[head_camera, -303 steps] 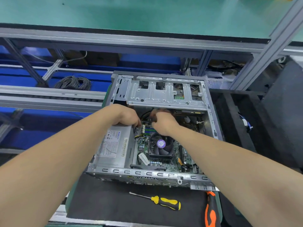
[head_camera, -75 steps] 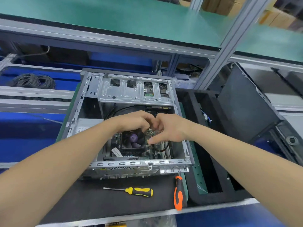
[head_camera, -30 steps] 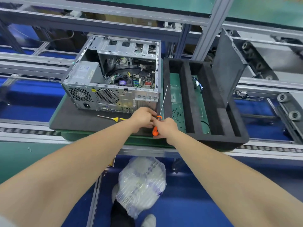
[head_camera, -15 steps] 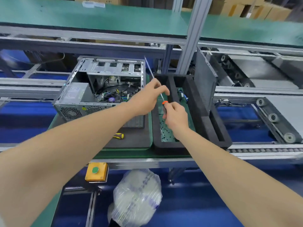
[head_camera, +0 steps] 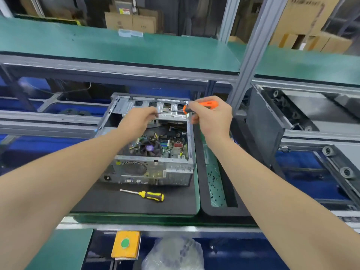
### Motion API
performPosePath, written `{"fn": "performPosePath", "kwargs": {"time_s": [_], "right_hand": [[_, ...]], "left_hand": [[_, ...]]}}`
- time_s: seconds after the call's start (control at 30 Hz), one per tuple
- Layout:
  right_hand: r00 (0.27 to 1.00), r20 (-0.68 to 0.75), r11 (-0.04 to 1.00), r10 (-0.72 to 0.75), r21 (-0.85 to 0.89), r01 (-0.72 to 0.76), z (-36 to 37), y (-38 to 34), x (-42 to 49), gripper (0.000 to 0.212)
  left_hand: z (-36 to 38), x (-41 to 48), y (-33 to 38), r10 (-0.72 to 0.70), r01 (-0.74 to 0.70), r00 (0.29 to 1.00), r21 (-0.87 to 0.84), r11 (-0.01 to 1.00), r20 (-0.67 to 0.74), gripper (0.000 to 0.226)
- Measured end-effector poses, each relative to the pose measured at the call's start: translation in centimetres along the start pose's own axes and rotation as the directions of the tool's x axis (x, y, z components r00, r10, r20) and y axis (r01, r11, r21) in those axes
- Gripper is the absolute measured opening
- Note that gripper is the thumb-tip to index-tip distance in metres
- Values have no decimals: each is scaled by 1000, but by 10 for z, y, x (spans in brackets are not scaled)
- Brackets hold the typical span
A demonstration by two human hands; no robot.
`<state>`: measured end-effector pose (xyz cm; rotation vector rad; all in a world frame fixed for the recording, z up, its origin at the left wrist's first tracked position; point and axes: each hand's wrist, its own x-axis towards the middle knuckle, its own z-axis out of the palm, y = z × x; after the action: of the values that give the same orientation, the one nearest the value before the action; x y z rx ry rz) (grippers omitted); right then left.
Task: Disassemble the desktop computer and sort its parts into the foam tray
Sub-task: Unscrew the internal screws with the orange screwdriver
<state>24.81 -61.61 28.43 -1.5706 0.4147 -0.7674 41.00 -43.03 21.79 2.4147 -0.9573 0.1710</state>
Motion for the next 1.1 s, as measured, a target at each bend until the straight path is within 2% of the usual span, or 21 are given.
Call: {"fn": "performPosePath", "kwargs": {"time_s": [0.1, 0.17, 0.23, 0.37, 0.5, 0.73, 0.87, 1.0, 1.1], "right_hand": [[994, -22, 994, -105, 21, 106, 43, -9, 29, 10], [980, -18, 979, -200, -49, 199, 70, -16, 52, 11], [955, 40, 943, -295, -146, 298, 95, -25, 73, 20], [887, 210, 838, -412, -296, 459, 141, -37, 97, 38], [833, 248, 757, -495, -347, 553, 175, -49, 112, 37], [791, 288, 715, -540, -340, 611, 206, -60, 126, 33], [771, 314, 692, -554, -342, 636, 214, -62, 132, 33], [745, 376, 662, -551, -346, 665, 221, -60, 131, 27], [749, 383, 667, -541, -347, 659, 221, -58, 134, 26]], "left_hand": [[-4, 18, -28, 44, -40, 996, -49, 998, 79, 15], [-10, 32, -43, 92, -76, 984, -113, 991, 152, 14], [-18, 48, -58, 103, -78, 984, -165, 983, 148, 15], [-36, 71, -83, 104, -36, 972, -300, 953, 211, 36], [-45, 82, -101, 174, -60, 953, -406, 912, 249, 25], [-52, 90, -117, 211, -81, 953, -486, 870, 218, 16], [-53, 94, -121, 159, -77, 979, -496, 865, 125, 21], [-49, 97, -123, 121, -39, 984, -508, 860, 129, 15], [-46, 98, -124, 106, -25, 987, -526, 850, 124, 21]]}}
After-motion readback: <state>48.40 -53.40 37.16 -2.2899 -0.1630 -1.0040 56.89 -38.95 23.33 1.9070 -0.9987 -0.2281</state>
